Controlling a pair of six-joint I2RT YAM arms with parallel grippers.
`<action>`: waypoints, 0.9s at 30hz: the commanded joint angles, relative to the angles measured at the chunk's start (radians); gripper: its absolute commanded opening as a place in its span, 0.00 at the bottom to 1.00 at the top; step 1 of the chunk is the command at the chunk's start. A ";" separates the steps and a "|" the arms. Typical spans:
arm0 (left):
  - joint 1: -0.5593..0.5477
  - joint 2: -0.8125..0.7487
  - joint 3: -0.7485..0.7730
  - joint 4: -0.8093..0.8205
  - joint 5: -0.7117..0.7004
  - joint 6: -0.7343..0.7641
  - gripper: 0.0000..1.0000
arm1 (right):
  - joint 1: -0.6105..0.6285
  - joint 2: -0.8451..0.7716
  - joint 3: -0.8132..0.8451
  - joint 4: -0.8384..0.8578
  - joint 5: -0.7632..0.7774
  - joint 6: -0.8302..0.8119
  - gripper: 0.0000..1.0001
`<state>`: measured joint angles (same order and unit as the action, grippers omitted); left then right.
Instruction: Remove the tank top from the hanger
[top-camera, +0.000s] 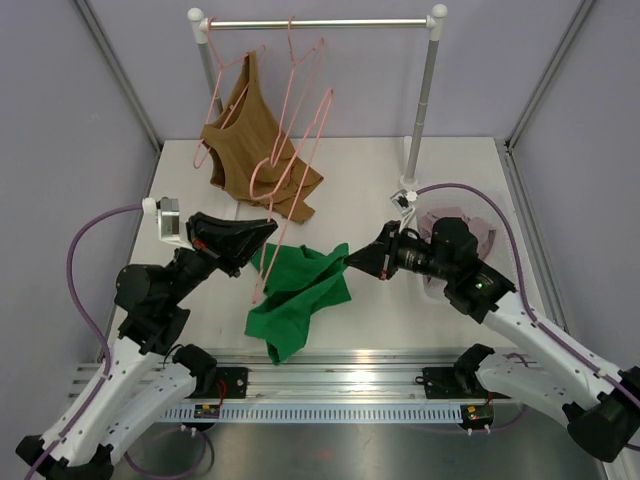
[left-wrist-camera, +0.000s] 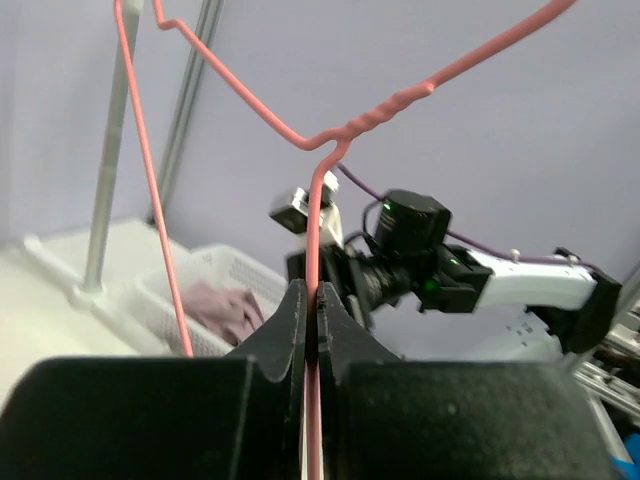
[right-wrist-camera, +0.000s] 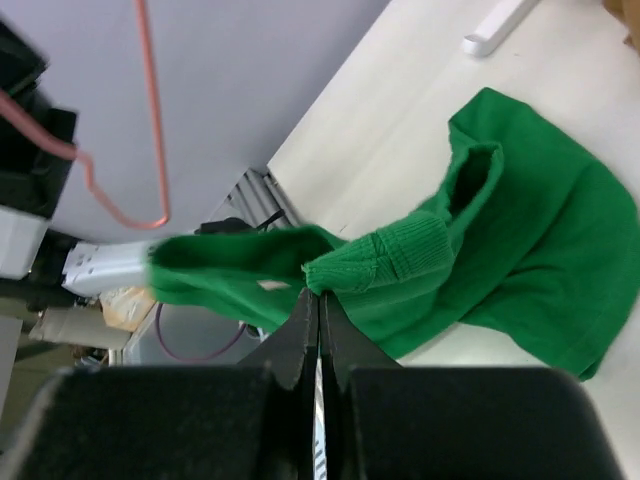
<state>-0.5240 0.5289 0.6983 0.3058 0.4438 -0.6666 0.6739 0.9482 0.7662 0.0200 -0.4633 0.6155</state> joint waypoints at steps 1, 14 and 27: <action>-0.034 0.091 0.061 0.280 -0.098 0.155 0.00 | 0.004 -0.115 0.094 -0.181 -0.069 -0.084 0.00; -0.085 0.095 0.314 -0.245 -0.533 0.217 0.00 | 0.004 -0.330 0.216 -0.568 0.003 -0.177 0.00; -0.059 0.339 0.662 -0.755 -0.571 0.223 0.00 | 0.070 0.132 0.196 -0.480 0.244 -0.160 1.00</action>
<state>-0.5976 0.8177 1.2751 -0.3630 -0.1436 -0.4484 0.7200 1.1011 0.9604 -0.5194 -0.2733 0.4500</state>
